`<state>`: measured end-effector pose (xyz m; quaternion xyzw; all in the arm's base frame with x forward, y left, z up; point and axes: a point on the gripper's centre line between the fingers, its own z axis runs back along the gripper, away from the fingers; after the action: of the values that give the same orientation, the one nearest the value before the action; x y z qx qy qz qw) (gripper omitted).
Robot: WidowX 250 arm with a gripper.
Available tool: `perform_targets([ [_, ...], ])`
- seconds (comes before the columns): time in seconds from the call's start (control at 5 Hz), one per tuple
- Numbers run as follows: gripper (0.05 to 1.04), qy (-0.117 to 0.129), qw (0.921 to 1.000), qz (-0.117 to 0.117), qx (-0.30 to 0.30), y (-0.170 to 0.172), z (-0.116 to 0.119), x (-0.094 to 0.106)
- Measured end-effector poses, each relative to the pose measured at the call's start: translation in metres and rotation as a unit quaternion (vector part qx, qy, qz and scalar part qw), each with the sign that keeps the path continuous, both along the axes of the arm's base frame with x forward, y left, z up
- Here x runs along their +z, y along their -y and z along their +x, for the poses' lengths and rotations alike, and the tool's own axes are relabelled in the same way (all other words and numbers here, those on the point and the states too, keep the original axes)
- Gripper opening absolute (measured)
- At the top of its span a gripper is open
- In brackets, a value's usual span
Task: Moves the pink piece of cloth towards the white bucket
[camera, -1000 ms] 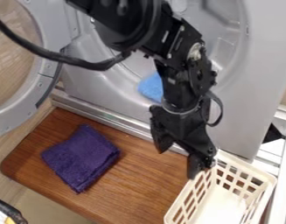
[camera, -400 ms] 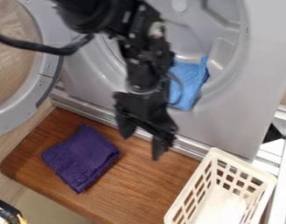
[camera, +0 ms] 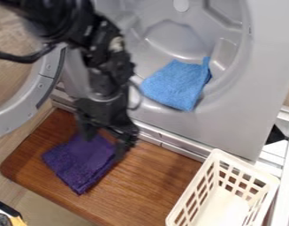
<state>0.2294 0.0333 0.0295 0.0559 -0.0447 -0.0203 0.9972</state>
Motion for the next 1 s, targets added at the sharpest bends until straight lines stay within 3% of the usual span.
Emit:
perform_targets([
  [0.4,1.001,-0.015,0.9966,0.010,0.080,-0.058,0.001,-0.039],
  [0.8,1.001,-0.023,0.9952,0.022,0.093,-0.077,0.008,-0.077],
  [1.0,1.001,-0.021,0.9952,0.011,0.094,-0.072,0.010,-0.095],
])
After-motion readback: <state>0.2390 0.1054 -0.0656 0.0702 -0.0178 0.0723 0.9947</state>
